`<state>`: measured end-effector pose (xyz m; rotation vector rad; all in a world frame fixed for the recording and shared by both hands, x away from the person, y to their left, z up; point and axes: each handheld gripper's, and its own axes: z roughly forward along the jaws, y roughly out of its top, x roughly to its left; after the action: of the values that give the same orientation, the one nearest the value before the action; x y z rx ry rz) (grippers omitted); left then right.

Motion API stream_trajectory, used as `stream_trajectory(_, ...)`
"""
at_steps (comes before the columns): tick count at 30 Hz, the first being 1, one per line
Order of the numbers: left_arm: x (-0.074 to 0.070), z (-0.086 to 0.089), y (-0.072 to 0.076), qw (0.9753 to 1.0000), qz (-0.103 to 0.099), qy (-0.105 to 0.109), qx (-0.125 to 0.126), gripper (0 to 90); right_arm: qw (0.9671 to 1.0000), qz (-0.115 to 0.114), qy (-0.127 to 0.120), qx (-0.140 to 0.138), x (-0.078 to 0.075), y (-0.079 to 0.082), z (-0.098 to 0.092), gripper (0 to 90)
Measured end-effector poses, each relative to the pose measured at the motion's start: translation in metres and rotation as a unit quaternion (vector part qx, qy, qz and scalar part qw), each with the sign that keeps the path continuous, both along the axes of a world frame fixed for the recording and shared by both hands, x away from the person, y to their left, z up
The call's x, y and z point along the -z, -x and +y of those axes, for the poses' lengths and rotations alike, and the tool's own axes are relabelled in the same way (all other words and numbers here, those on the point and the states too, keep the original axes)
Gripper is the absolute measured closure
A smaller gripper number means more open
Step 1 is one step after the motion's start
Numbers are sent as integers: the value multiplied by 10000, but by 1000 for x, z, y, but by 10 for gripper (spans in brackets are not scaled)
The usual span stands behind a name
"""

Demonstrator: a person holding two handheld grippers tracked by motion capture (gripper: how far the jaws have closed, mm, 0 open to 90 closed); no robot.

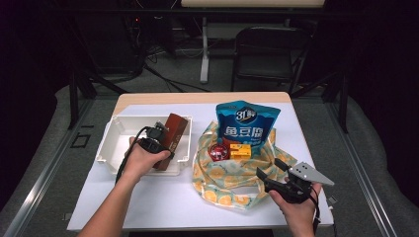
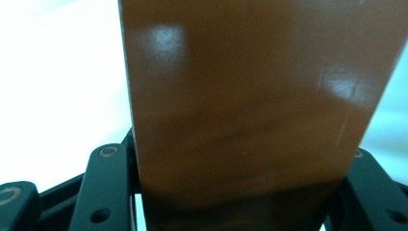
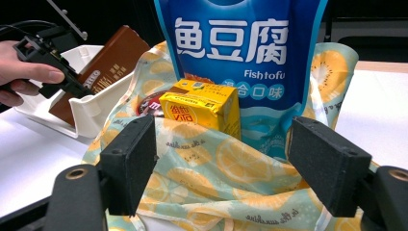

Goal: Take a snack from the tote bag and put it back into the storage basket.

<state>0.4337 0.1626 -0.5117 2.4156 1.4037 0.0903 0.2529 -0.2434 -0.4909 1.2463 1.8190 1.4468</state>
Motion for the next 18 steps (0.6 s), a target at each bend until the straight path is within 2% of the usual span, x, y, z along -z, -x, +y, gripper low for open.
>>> stream_trajectory(6,2,-5,-8,9996,221,-138,-66,433,10000,-14,-8,6,0,0,0,258)
stream_trajectory(7,3,-6,-9,9994,250,-247,-48,433,10000,-10,-10,7,0,0,0,257)
stream_trajectory(8,3,-7,-10,9991,246,-334,-61,433,10000,4,-11,3,0,0,-1,258)
stream_trajectory(10,4,-8,-11,9990,241,-365,-46,433,10000,3,-10,1,0,0,-1,258)
stream_trajectory(12,3,-6,-11,9993,247,-270,-41,430,10000,7,1,-2,0,-1,-1,258)
stream_trajectory(14,2,-3,-10,9998,164,-84,-64,420,10000,4,2,-2,0,-1,-1,258)
stream_trajectory(17,-8,3,-5,9995,-88,265,-123,302,10000,-6,-18,9,1,-1,-1,257)
stream_trajectory(18,-11,5,-4,9994,-163,296,-90,257,10000,-12,-12,13,1,-1,-1,257)
